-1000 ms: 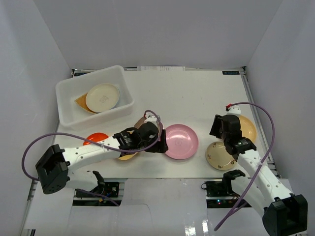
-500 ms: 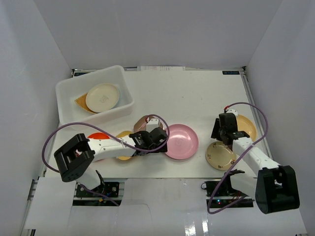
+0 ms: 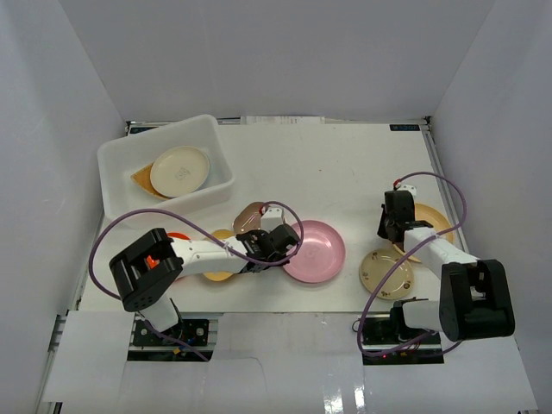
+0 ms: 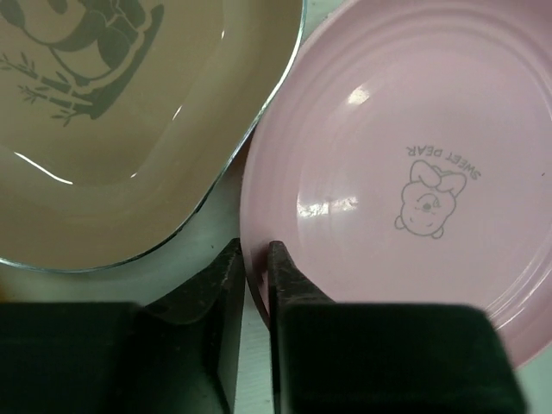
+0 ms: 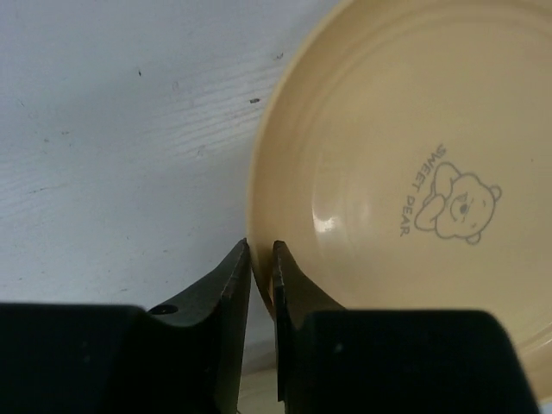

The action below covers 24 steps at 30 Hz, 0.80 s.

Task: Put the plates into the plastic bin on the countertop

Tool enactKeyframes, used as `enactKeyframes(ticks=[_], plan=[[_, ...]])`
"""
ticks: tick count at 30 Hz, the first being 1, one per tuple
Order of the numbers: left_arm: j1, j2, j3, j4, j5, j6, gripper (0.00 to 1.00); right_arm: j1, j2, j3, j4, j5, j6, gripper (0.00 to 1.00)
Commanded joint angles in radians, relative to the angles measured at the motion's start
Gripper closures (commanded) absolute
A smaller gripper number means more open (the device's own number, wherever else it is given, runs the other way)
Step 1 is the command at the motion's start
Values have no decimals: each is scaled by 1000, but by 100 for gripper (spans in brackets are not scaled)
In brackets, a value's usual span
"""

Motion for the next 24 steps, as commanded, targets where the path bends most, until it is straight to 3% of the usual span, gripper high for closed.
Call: enactKeyframes(ticks=[1, 8, 12, 17, 19, 24], plan=[[-4, -5, 24, -7, -35, 13, 80, -3, 7, 43, 42, -4, -9, 88], [-4, -3, 26, -1, -45, -2, 100, 3, -70, 96, 19, 12, -49, 92], [-7, -48, 33, 6, -32, 0, 100, 29, -150, 153, 5, 36, -93, 92], [3, -264, 81, 37, -90, 113, 100, 99, -283, 223, -13, 15, -130, 92], [65, -318, 119, 17, -90, 145, 100, 128, -315, 256, -30, 24, -141, 92], [363, -487, 243, -33, 33, 245, 100, 239, -365, 277, -63, 51, -144, 92]])
